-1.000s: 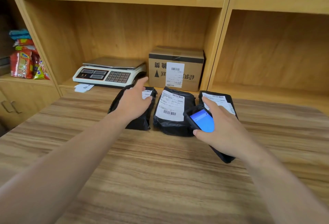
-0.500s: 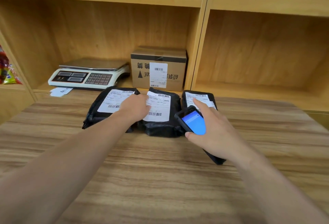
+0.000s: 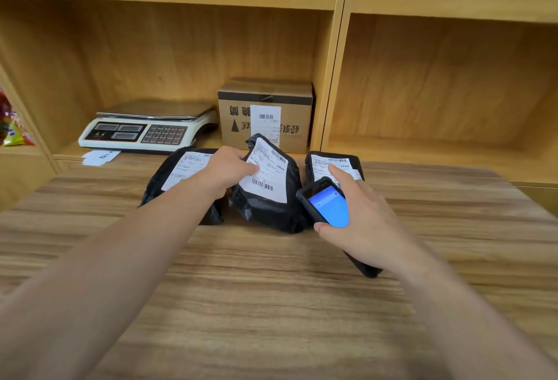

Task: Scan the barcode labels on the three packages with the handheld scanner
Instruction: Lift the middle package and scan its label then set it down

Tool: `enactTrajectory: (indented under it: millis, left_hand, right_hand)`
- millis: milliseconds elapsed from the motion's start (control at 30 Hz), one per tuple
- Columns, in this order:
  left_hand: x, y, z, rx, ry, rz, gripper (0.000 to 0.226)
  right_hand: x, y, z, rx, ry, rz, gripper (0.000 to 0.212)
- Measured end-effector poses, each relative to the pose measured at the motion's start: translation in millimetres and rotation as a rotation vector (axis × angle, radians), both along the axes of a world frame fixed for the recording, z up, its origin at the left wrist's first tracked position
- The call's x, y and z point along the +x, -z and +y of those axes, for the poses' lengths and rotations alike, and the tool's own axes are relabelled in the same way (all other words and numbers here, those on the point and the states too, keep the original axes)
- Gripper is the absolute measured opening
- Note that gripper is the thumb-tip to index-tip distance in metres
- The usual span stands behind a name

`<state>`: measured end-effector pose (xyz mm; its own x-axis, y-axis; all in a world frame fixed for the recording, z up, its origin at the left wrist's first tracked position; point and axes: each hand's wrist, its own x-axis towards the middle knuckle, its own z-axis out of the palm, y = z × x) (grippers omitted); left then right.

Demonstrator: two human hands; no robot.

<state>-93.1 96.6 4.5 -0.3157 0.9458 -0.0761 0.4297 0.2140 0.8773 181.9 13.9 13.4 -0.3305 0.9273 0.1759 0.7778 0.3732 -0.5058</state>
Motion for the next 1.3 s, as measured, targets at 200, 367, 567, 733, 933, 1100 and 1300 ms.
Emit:
enactTrajectory:
  millis: [200,367,567,733,933,1100,1300]
  left_hand:
    - [7,-1,-15,-0.023,0.068,-0.419,0.015]
    - [11,5,-29,0.074,0.037,-0.423,0.014]
    - [16,6,-39,0.230,-0.085,-0.441,0.018]
    - [20,7,-47,0.385,-0.187,-0.444,0.032]
    - [24,21,-55,0.512,-0.197,-0.325,0.034]
    - [28,26,-59,0.599,-0.222,-0.262,0.036]
    - [32,31,-59,0.616,-0.207,-0.237,0.034]
  right_hand:
    - [0,-4,-7,-0.025,-0.005,0.018,0.095]
    - [0,-5,-10,-0.033,0.003,0.020,0.095]
    - [-4,-8,-16,-0.012,0.021,0.010,0.096]
    - [-9,-10,-20,-0.006,0.001,0.008,0.095]
    - [-14,-10,-27,-0.009,-0.032,-0.030,0.096]
    - [-13,-7,-33,-0.034,-0.072,-0.085,0.097]
    - [-12,-5,-42,-0.070,-0.093,-0.150,0.095]
